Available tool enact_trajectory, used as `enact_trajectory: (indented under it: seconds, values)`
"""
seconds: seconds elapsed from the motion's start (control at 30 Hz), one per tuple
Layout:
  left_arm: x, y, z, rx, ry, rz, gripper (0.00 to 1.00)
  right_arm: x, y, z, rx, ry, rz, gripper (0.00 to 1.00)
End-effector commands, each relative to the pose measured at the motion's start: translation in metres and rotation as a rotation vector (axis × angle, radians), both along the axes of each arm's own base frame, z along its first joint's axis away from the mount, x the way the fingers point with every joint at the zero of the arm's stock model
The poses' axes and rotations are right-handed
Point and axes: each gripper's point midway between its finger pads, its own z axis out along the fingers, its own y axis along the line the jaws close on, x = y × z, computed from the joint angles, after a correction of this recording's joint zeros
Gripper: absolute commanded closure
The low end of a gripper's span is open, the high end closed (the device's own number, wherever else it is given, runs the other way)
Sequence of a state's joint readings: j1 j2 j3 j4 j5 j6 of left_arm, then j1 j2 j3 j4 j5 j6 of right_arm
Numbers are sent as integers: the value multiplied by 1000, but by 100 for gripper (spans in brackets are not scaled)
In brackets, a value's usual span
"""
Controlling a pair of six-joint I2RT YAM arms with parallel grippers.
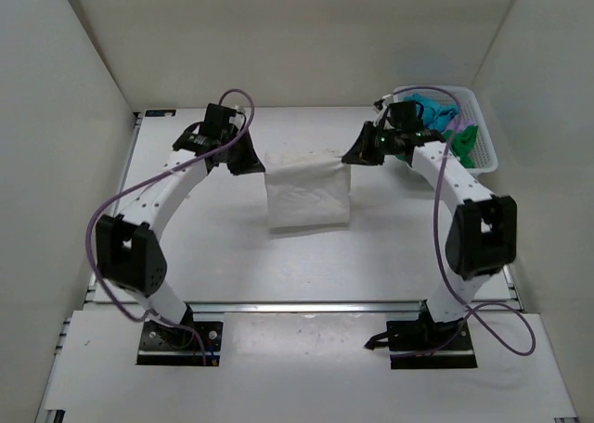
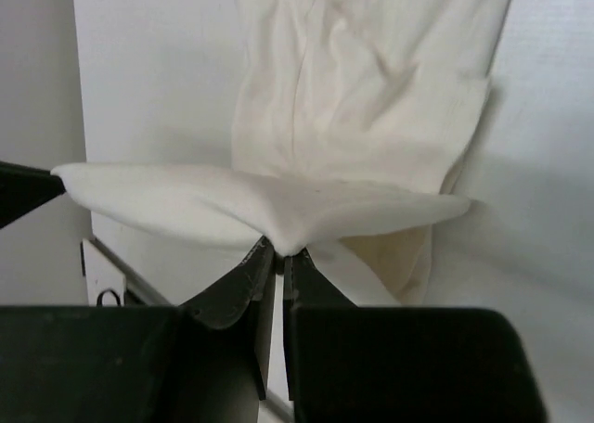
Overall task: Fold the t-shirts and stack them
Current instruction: Fold the long partially folded tshirt into a neat square
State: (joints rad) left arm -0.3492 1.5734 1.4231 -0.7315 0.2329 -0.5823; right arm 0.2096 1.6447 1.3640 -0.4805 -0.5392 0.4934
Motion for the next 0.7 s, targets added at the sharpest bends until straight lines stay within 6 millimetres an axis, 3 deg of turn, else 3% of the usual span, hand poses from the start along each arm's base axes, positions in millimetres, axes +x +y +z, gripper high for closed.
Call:
enact_trajectory:
  seconds: [0.0,0.1,0.13,0.17,0.2,0.27,0.37,0.4,0.47,0.5,0.57,0.63,0.67]
  values:
    - [53,20,1,58,-62,103,100,54,-10,-1,-47,-55,-7,100]
    - [91,17,-14,64,-58,130,100,99,-9,-16,-53,-43,-25,100]
    - [103,18,-27,78,-41,140,100,114,-10,-28,-61,-27,-24,100]
    - [107,15,-35,92,-30,139,100,122,-13,-52,-70,29,-39,100]
    - [117,14,-50,99,-8,148,100,133,-7,-43,-57,-2,-19,100]
    - [134,19,-81,124,31,176,100,161,-1,-56,-53,-5,-12,100]
    - [166,25,-82,113,9,233,100,186,-2,-73,-28,19,-49,98]
    - [175,30,-87,119,1,250,94,197,-1,-69,-12,-2,-57,93]
    - [193,35,-65,91,-53,286,75,210,0,-65,-13,-35,-52,75]
    - [199,39,-58,85,-77,301,71,209,-3,-67,-15,-13,-54,74]
    - [204,52,-33,59,-119,343,55,215,-2,-40,-4,-68,-42,67]
    - [203,58,-14,53,-174,357,51,211,-7,-29,-35,-74,-40,66]
    - [195,50,-11,40,-174,335,52,210,-13,-22,-56,-84,-49,66]
